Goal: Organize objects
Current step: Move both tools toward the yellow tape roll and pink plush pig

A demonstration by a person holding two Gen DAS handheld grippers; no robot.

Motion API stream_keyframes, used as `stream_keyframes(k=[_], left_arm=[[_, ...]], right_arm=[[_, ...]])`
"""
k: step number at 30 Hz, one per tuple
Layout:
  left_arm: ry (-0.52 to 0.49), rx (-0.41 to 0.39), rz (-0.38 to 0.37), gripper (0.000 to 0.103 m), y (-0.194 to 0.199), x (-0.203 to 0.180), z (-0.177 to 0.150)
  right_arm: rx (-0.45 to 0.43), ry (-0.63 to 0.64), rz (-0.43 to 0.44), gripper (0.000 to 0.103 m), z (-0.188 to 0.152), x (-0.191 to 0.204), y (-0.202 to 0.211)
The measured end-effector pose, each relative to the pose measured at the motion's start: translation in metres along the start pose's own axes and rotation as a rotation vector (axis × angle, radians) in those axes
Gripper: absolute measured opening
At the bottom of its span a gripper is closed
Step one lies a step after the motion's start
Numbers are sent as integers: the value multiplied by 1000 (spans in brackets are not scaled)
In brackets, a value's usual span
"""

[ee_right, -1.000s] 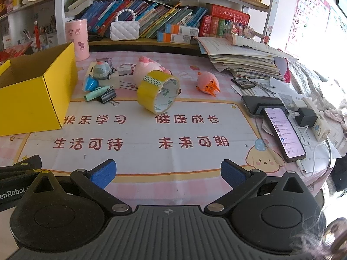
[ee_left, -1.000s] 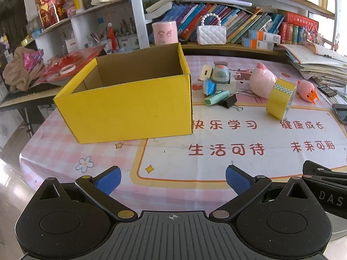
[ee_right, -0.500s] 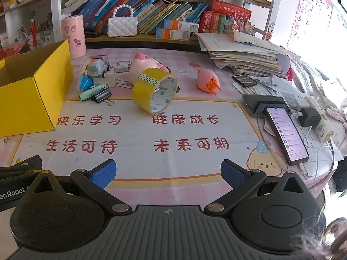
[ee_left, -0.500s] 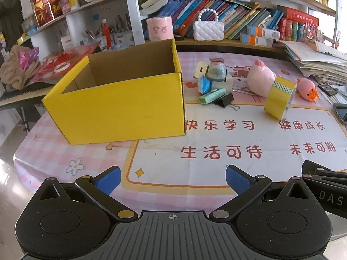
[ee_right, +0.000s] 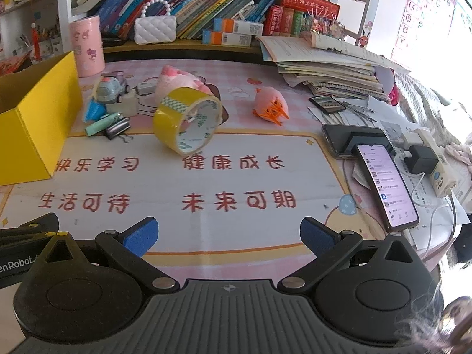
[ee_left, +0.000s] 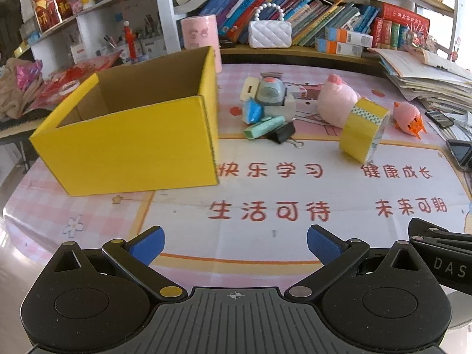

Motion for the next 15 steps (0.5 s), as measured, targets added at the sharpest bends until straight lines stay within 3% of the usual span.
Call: stream_keyframes(k=[9,15], left_arm=[[25,18,-26,103,-13,-31,8],[37,25,-86,103,-19,-55,14]], right_arm=[[6,3,16,103,11,-30,-22],[-2,-17,29,103,23,-55,-37]])
Point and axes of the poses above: each gripper's, at about its wrist camera, not at the fingertips, and y roughly against the way its jaws point, x to its left, z to its top, the point moved 5 cm from there along -y, roughly the way its jaws point, and after that the axes turned 2 degrees about -x, right-handed, at the moved point
